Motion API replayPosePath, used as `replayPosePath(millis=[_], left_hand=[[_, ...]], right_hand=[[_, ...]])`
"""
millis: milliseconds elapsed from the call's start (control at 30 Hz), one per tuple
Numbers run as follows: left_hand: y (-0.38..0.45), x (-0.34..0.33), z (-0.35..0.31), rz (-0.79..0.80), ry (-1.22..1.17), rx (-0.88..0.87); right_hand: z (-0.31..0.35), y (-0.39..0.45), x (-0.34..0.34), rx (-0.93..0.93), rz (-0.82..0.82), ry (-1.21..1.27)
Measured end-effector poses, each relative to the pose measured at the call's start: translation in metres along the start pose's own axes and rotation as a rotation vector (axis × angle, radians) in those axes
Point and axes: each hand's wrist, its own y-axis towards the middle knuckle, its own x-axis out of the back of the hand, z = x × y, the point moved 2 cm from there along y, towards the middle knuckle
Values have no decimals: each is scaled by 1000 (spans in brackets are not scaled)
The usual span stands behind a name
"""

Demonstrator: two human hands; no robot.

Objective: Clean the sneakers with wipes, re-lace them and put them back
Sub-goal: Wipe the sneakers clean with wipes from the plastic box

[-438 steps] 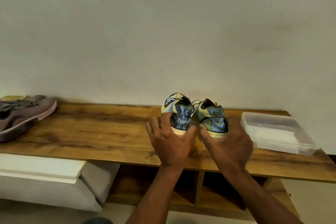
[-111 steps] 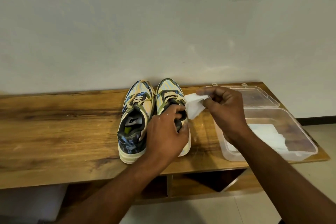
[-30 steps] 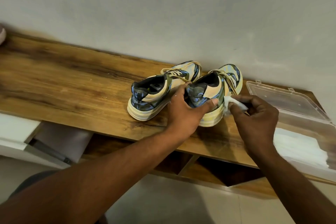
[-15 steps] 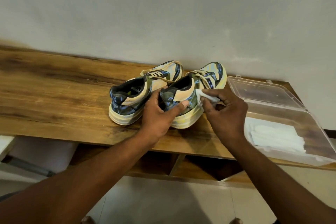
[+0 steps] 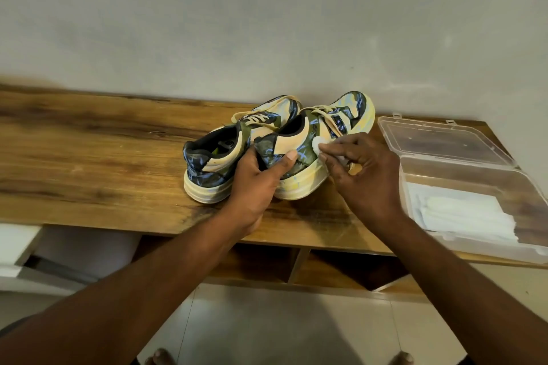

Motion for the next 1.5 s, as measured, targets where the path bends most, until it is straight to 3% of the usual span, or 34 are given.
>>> replayPosePath(millis=[267, 467, 767, 967, 1267, 1433, 1500], left_hand=[[4, 3, -1, 11, -25, 32], [2, 1, 1, 23, 7, 16], [-5, -12, 4, -52, 92, -13], [-10, -30, 4, -66, 207, -78], [-7, -35, 1, -71, 270, -103], [-4, -29, 7, -57, 280, -118], [-3, -27, 8, -57, 271, -114]], right_hand=[[19, -19, -15, 242, 146, -99], [3, 2, -1, -13, -56, -62], [14, -14, -5, 115, 26, -79], [-5, 0, 5, -48, -96, -67], [6, -12, 3, 62, -23, -163], [-15, 6, 12, -122, -159, -78], [-11, 3, 9, -105, -137, -63]])
